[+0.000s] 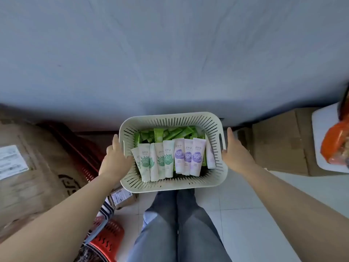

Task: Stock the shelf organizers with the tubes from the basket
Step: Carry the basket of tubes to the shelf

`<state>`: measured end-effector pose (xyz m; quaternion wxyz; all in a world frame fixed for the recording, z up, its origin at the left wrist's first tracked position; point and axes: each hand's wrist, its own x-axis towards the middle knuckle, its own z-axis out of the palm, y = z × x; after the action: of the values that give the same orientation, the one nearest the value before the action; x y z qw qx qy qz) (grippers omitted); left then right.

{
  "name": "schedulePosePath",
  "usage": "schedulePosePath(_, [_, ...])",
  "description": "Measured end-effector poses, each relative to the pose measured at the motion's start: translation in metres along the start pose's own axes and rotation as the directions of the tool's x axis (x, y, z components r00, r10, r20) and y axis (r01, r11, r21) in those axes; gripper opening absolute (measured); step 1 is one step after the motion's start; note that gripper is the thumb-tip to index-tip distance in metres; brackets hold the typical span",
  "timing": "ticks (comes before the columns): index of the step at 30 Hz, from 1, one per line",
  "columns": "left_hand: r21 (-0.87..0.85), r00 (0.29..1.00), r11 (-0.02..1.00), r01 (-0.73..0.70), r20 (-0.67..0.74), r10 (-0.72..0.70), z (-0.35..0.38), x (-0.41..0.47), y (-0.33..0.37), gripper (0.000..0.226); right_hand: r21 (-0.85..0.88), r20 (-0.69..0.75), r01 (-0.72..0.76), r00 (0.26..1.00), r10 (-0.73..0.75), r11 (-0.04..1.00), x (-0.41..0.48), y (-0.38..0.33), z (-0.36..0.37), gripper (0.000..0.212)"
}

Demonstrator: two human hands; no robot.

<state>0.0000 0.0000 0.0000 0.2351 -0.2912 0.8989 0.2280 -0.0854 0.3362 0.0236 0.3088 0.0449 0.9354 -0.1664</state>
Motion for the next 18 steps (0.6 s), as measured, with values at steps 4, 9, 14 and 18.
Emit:
schedulePosePath(4, [-0.076, 0.998, 0.996, 0.055, -0.007, -0.056, 0.016, 0.019, -0.009, 0.087, 0.038, 0.058, -0.042, 0.998, 0.040, 0.998, 0.021, 0.009, 0.010, 0.084])
schedulePosePath(9, [-0.121, 0.995, 0.988, 0.095, 0.025, -0.093, 0.033, 0.031, -0.015, 0.083, 0.029, 0.074, 0.008, 0.997, -0.010, 1.000, 0.034, 0.014, 0.028, 0.077])
schedulePosePath(14, [-0.093, 0.998, 0.994, 0.059, 0.007, -0.058, 0.036, 0.030, -0.023, 0.092, 0.037, 0.018, 0.044, 0.999, -0.044, 0.998, 0.036, 0.017, 0.039, 0.077])
schedulePosePath(18, [-0.048, 0.999, 0.998, 0.030, 0.044, -0.028, 0.035, 0.031, -0.027, 0.099, 0.035, 0.021, 0.047, 0.999, -0.048, 0.998, 0.038, 0.020, 0.042, 0.077])
